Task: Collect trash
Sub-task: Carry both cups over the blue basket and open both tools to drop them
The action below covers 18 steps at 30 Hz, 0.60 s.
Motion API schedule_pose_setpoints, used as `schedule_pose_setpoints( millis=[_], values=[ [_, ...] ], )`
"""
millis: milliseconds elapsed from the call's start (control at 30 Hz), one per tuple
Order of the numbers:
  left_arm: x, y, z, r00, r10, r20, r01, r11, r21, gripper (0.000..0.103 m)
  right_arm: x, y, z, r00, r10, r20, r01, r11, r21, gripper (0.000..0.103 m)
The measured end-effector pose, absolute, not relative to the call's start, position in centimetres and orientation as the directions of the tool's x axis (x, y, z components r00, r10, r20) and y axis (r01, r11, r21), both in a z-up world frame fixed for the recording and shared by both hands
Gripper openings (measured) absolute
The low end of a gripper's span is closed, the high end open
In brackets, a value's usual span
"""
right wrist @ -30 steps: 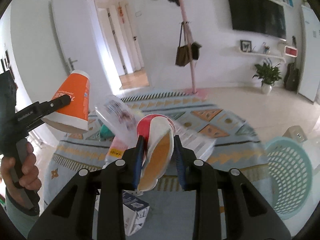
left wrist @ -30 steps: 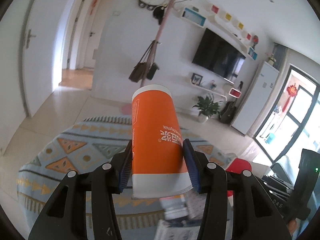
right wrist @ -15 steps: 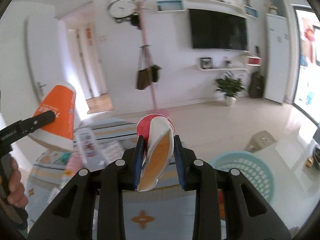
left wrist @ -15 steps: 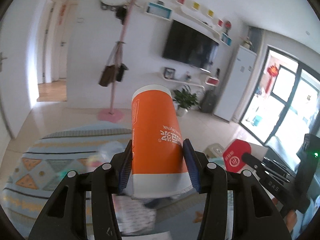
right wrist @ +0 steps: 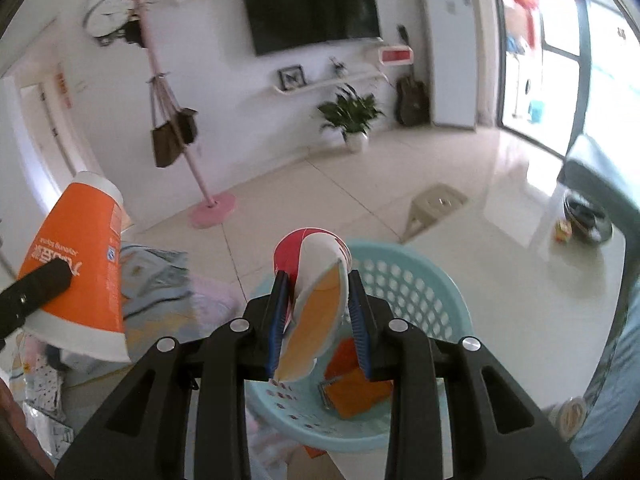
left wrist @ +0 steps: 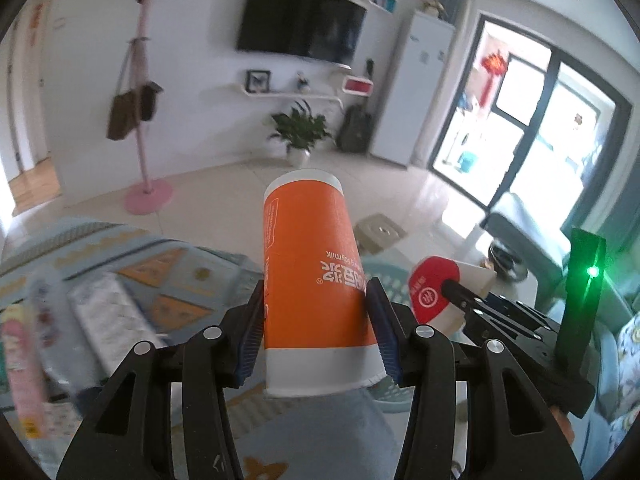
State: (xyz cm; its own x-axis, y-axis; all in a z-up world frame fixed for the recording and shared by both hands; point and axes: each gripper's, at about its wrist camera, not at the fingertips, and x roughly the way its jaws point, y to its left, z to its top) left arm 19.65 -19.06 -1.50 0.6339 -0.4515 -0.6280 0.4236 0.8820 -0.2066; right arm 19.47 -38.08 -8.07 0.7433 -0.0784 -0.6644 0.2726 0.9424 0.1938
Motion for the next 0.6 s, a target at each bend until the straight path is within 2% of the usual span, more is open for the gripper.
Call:
schedule_pose_setpoints(
  millis=[233,300,333,367,400,600],
  values=[
    [21.0,-22.5,-4.5,0.568,-0.453,-0.687,0.469,0.864,-0.182,0.052,20.2,-40.2,-11.6,0.685,-0.093,-0.723,0.338,0.919,0.202,0.029],
    [21.2,-22.9,-5.1,0.563,-0.446,-0.696,0.475,0.863,-0.169,0.064,20.2,-40.8,-12.5,0.673,-0.076,-0.736,0.348,0.910,0.224,0.030],
    [21.0,-22.8,-5.2,0.571,-0.435,-0.696,0.468,0.869,-0.159,0.071,20.2,-41.0,-12.8,0.669,-0.074,-0.739,0.354,0.907,0.229,0.039],
    [20.9,-22.7,-5.3,0.576,-0.431,-0.694,0.464,0.872,-0.156,0.073,20.1,-41.2,-13.0,0.667,-0.075,-0.741,0.360,0.903,0.233,0.047],
    [20.9,-22.4,-5.4,0.573,-0.438,-0.693,0.465,0.870,-0.165,0.073,20.0,-41.2,-13.1,0.670,-0.076,-0.739,0.362,0.902,0.236,0.059],
    [19.9,-20.9,-4.6,0.588,-0.445,-0.675,0.447,0.875,-0.188,0.078,18.9,-41.3,-12.9,0.684,-0.059,-0.727,0.359,0.895,0.265,0.059]
  ],
)
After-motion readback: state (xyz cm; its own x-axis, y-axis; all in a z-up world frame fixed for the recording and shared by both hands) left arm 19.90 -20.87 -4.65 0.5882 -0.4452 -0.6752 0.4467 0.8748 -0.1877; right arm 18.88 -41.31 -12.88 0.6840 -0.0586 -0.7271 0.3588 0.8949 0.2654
